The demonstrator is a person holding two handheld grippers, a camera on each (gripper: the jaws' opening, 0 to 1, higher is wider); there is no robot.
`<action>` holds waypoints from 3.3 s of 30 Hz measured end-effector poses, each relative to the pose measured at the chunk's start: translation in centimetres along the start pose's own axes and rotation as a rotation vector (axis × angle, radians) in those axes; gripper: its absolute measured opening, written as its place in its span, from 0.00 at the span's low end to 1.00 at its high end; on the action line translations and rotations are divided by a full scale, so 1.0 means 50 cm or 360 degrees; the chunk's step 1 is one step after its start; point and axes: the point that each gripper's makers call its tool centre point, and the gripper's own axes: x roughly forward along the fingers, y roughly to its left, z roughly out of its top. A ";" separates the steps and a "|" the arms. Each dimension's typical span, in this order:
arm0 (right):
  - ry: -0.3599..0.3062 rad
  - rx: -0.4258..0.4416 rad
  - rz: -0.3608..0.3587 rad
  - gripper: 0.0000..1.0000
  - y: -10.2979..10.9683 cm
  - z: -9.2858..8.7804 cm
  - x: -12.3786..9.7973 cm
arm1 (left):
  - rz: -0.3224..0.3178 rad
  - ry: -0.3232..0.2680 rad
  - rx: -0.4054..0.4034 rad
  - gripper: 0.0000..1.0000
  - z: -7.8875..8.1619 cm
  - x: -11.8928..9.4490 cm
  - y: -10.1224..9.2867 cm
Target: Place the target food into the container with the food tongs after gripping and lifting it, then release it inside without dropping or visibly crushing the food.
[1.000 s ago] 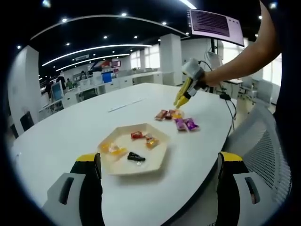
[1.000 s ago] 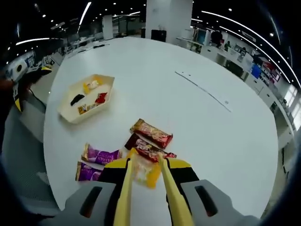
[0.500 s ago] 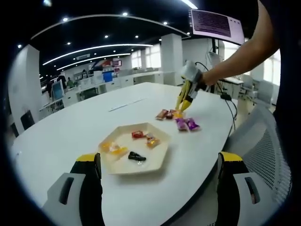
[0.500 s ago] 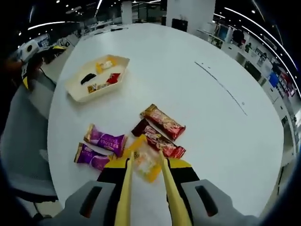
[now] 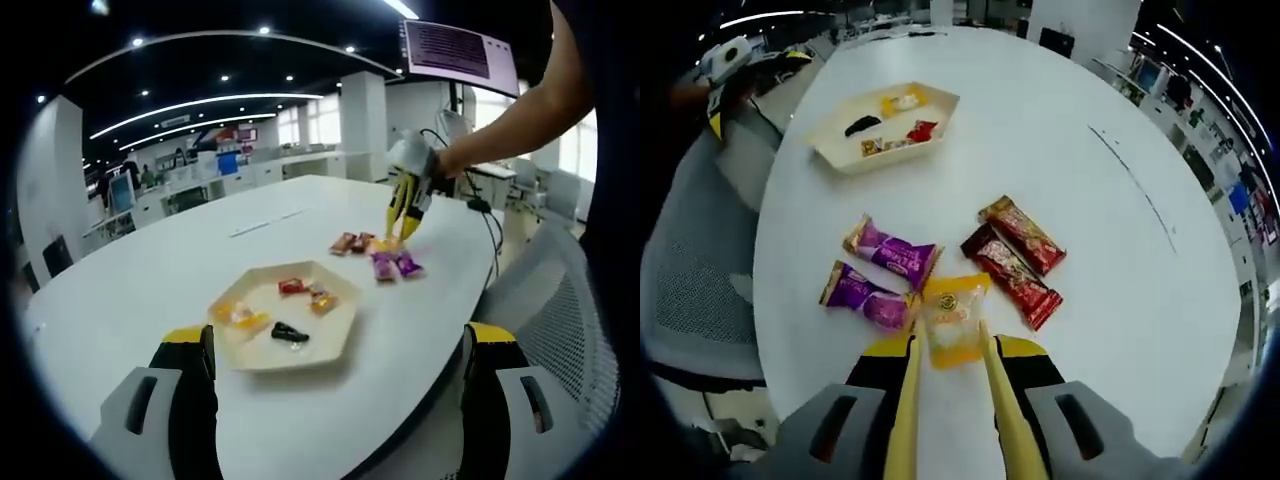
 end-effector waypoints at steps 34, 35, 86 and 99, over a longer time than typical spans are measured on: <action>0.0054 0.0221 -0.0202 0.20 -0.036 0.011 0.025 | 0.0001 -0.0010 -0.0006 0.99 0.001 -0.001 0.001; 0.0047 0.0239 -0.0197 0.20 -0.036 0.011 0.021 | 0.0001 -0.0011 -0.0006 0.99 0.002 -0.001 0.001; -0.0124 0.0200 -0.0250 0.19 -0.076 0.188 -0.109 | -0.0005 -0.0104 -0.0018 0.99 0.023 -0.009 0.002; -0.0213 0.0090 -0.0179 0.19 -0.042 0.319 -0.074 | -0.0001 -0.0118 -0.0023 0.99 0.026 -0.009 0.004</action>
